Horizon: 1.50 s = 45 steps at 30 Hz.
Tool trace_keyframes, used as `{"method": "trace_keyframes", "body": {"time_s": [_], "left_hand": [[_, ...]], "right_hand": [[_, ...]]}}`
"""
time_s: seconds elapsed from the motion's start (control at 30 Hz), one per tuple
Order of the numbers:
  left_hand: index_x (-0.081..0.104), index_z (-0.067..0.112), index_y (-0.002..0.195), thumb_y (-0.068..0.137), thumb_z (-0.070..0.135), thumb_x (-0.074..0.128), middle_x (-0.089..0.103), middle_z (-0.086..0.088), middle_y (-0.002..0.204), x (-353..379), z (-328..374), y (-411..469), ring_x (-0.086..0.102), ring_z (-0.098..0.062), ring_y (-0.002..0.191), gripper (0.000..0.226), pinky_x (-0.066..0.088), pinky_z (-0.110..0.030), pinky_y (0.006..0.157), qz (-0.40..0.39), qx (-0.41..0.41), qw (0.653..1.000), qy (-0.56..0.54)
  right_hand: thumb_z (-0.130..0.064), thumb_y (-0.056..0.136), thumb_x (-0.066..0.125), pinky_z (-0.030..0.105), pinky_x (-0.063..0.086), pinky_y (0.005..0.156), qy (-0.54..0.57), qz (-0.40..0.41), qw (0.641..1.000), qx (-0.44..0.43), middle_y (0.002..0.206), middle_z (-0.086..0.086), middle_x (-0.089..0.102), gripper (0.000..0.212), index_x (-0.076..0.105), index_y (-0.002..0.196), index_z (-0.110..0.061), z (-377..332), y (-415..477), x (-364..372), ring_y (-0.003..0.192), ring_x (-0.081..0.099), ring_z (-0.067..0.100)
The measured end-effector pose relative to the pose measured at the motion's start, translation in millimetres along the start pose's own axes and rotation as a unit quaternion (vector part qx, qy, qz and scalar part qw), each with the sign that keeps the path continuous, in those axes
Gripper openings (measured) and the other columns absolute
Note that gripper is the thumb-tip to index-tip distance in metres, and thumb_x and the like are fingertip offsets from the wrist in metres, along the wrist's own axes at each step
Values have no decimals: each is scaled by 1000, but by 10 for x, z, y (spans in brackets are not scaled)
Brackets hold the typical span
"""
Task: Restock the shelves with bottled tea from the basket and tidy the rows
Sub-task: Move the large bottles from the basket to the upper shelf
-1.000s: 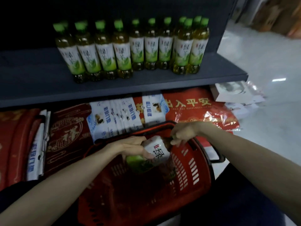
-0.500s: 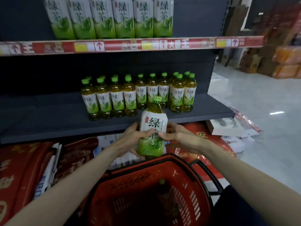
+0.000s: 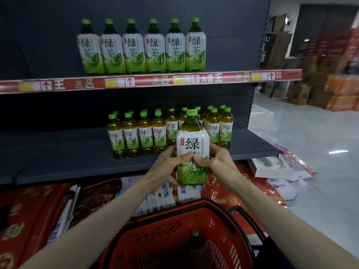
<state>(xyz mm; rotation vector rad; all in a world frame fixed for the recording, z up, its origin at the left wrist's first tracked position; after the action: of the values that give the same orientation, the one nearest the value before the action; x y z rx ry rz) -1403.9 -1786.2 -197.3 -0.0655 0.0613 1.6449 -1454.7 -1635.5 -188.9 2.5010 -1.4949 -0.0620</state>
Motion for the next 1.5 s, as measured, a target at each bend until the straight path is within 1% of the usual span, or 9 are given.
{"method": "trace_keyframes", "body": {"time_s": [0.1,0.23,0.5,0.6,0.77,0.93,1.1,1.27,1.5], "left_hand": [[57,37,143,95,32,75,69,6,133,54,163,23,69,-19,117,51,64,-58,77,-3,27,1000,-2],[52,42,141,105,23,61,70,12,128,205,516,108,75,-9,105,42,66,-46,74,-18,95,995,20],[50,42,143,106,13,56,74,18,121,466,1423,506,72,-3,110,47,63,-30,76,-27,209,977,37],[53,33,145,107,13,56,71,13,131,526,1875,646,67,-1,119,43,58,-20,86,-17,277,958,78],[51,17,150,107,12,54,69,5,133,581,2543,1008,67,-5,121,43,58,-24,95,0,338,937,90],[56,13,144,108,13,53,70,-3,133,585,2952,1473,68,-12,121,36,60,-27,96,21,359,928,98],[60,25,131,108,13,54,73,-6,127,583,3068,1953,72,-19,115,26,63,-29,88,29,337,939,58],[61,17,136,108,12,54,73,-8,127,542,3054,2457,72,-20,112,30,63,-24,81,46,311,947,58],[60,20,131,109,14,51,70,-6,130,553,2950,2973,67,-21,119,24,60,-24,82,45,285,954,79]], "right_hand": [[1,91,74,41,61,92,9,22,1000,-20,114,6,79,39,66,129,-7,-125,29,-99,108,75,23],[1,92,72,28,62,81,-27,38,997,-64,112,0,80,38,67,128,-10,-445,112,-244,106,76,17],[-8,92,76,28,62,83,-124,24,976,-177,113,-4,79,40,66,129,-18,-1468,367,-559,106,75,13],[-8,92,75,25,61,81,-129,21,971,-199,113,-5,79,39,65,129,-16,-1856,524,-673,106,74,11],[-7,95,72,20,60,77,-126,30,963,-238,113,-1,78,38,64,132,-11,-2418,907,-835,102,76,9],[-6,97,69,21,60,80,-128,48,955,-262,117,2,76,40,62,137,-10,-2704,1385,-1005,104,75,10],[-3,98,68,22,61,77,-103,77,957,-261,114,1,77,38,62,135,-7,-2737,1886,-1182,96,77,9],[-5,98,69,29,64,85,-122,100,957,-243,109,-1,76,35,63,132,-9,-2625,2330,-1353,90,76,6],[-12,98,70,30,64,85,-156,109,957,-219,115,5,75,36,62,133,-9,-2445,2782,-1572,100,74,15]]}}
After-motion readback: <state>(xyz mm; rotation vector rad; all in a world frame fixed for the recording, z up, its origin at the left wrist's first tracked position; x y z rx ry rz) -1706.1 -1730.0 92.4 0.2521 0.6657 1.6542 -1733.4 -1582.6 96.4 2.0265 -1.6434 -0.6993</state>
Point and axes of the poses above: each hand's wrist, its own y-axis towards the middle knuckle, its own x-axis out of the palm, z = x × y, the point moved 8 cm from there along y, towards the middle knuckle
